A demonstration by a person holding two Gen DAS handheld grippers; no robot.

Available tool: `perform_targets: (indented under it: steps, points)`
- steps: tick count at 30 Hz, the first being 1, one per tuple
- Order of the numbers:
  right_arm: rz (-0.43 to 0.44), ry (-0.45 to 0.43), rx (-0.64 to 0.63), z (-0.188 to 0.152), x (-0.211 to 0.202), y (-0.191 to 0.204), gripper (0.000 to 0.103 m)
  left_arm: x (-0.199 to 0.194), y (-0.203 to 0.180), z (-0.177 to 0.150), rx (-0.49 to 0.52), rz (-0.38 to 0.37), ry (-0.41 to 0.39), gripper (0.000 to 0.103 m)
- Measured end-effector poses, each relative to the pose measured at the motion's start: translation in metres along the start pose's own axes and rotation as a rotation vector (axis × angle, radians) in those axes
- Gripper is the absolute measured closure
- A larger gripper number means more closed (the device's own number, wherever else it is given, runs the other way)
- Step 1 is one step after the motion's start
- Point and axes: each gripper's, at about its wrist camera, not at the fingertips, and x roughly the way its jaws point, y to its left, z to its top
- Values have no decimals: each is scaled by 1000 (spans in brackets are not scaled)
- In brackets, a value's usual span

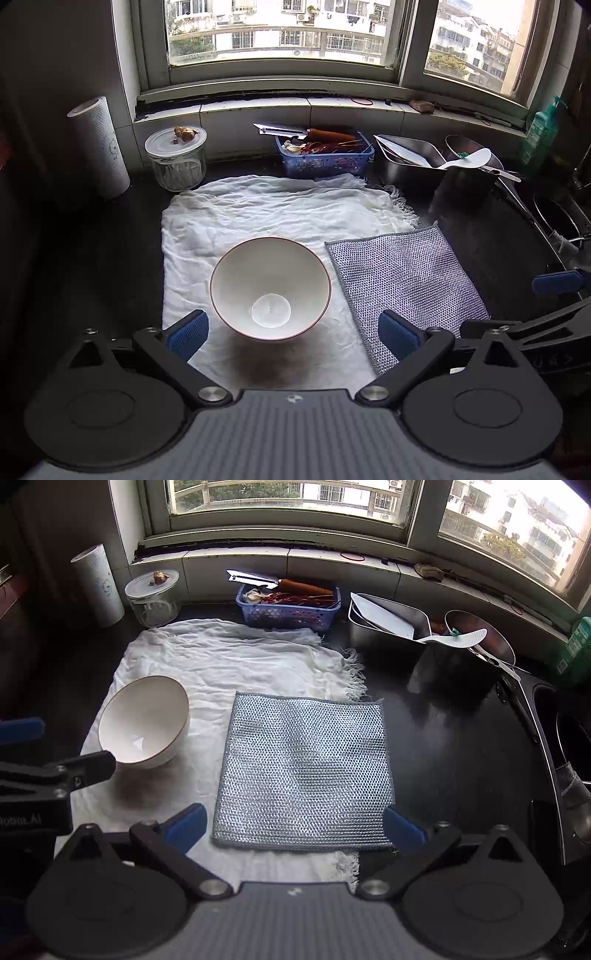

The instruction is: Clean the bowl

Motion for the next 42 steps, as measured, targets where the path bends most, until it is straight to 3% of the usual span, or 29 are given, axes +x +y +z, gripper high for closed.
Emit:
perform_targets:
  steps: [42]
  points:
    - [0,-1,6,-2,-2,0,1,-5,-1,0,-1,-9,-12,4]
